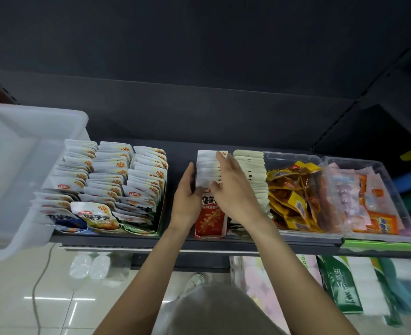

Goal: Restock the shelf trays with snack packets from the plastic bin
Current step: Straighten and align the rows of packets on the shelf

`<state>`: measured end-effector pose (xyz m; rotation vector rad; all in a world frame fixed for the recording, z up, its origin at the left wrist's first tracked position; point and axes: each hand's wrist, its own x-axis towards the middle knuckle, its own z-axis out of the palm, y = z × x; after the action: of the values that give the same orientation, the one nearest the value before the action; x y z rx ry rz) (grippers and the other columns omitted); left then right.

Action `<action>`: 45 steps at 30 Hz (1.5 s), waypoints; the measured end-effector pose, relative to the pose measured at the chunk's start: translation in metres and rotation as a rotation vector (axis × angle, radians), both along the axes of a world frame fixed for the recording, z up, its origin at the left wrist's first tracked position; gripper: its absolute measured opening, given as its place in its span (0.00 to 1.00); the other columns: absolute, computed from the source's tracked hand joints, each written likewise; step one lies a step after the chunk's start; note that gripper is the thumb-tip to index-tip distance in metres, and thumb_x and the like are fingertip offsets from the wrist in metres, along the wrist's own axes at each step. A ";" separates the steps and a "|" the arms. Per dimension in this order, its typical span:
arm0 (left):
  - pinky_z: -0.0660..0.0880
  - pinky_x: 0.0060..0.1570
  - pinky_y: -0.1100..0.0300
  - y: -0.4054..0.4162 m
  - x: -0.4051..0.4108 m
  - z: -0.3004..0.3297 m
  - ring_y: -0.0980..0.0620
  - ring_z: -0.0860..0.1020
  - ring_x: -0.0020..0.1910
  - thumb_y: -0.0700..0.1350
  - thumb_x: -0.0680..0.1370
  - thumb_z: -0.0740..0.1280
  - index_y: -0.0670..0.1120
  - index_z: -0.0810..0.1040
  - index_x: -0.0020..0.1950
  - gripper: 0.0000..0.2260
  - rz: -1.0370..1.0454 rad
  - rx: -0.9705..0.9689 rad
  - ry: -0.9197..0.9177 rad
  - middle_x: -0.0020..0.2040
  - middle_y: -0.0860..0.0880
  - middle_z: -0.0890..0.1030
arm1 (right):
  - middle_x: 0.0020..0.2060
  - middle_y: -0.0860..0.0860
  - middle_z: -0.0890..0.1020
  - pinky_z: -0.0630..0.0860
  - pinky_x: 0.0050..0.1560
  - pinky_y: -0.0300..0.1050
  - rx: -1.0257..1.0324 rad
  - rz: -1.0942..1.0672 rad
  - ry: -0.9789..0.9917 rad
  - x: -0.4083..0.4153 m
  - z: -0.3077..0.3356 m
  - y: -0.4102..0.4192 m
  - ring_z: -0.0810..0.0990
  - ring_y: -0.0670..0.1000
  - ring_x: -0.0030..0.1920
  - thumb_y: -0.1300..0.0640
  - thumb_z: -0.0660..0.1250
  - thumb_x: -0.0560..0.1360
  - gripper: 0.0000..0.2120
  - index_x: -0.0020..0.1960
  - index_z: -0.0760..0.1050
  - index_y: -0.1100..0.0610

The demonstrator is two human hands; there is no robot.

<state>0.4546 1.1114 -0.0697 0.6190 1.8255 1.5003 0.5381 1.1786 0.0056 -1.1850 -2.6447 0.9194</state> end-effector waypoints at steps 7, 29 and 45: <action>0.74 0.51 0.61 -0.070 -0.004 0.071 0.55 0.74 0.54 0.44 0.77 0.61 0.49 0.73 0.64 0.16 -0.041 -0.052 0.968 0.55 0.52 0.79 | 0.58 0.52 0.80 0.75 0.56 0.42 0.175 0.189 0.229 -0.003 0.014 0.002 0.78 0.49 0.57 0.62 0.61 0.79 0.16 0.66 0.73 0.53; 0.66 0.59 0.56 -0.037 -0.189 0.059 0.49 0.70 0.59 0.55 0.78 0.62 0.50 0.74 0.64 0.17 -0.702 -0.464 1.430 0.59 0.50 0.79 | 0.56 0.53 0.79 0.74 0.52 0.52 0.233 0.295 -0.015 -0.121 -0.015 0.009 0.78 0.54 0.54 0.63 0.64 0.76 0.15 0.62 0.76 0.54; 0.61 0.53 0.60 -0.029 -0.200 0.062 0.52 0.72 0.57 0.52 0.77 0.65 0.53 0.76 0.60 0.13 -0.855 -0.339 1.472 0.52 0.50 0.81 | 0.46 0.51 0.80 0.68 0.41 0.45 0.429 0.276 -0.184 -0.131 -0.007 -0.008 0.78 0.55 0.48 0.55 0.66 0.76 0.06 0.51 0.77 0.56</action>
<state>0.2544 1.0825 -0.0076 2.2967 2.0852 -0.0448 0.4075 1.1703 -0.0017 -0.8531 -2.9911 0.2449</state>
